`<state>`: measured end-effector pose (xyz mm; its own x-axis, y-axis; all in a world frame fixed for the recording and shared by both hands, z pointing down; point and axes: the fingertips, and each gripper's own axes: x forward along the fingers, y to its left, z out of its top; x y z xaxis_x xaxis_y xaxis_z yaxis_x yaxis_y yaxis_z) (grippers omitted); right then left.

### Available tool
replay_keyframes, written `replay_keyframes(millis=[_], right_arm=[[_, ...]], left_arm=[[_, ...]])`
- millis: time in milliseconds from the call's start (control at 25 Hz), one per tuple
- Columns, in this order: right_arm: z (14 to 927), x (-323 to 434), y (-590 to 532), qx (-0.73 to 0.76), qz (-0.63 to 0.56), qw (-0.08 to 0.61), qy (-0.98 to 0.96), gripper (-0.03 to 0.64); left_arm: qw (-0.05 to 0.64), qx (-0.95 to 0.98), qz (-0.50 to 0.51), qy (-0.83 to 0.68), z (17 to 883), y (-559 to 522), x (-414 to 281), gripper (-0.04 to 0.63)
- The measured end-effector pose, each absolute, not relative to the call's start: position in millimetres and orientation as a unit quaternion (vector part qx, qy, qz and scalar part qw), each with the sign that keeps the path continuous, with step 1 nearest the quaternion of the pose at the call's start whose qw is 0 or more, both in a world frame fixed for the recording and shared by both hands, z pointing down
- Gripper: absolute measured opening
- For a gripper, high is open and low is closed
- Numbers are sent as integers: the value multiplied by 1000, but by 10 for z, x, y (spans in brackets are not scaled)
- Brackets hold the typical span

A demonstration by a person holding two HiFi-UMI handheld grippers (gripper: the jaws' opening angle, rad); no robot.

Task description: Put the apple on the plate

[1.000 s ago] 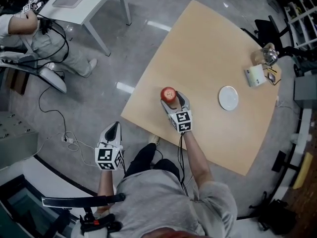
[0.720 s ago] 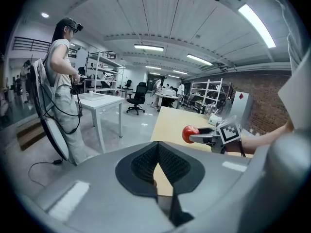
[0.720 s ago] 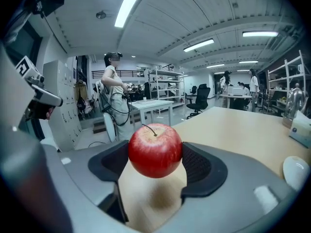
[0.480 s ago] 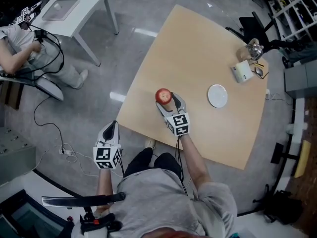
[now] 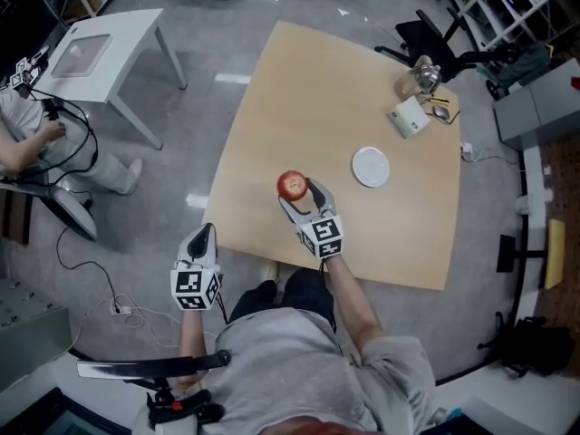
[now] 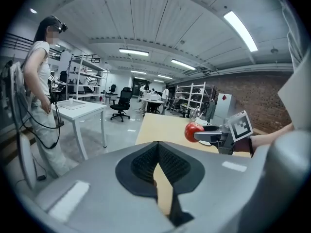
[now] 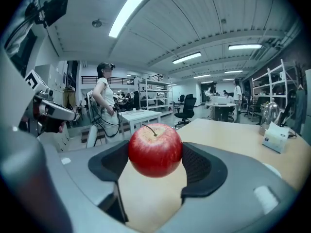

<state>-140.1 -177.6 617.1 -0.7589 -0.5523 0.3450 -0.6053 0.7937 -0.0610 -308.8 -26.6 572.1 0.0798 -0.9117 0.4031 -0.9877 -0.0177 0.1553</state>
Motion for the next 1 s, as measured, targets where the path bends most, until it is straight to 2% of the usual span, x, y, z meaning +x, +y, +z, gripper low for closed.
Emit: replay_keyframes(millis=[1000], right_arm=[[6104,432,-2158,473,95,128,-866,351]], left_arm=[[169,796,127,-567,5688,-1073,-1922,20]])
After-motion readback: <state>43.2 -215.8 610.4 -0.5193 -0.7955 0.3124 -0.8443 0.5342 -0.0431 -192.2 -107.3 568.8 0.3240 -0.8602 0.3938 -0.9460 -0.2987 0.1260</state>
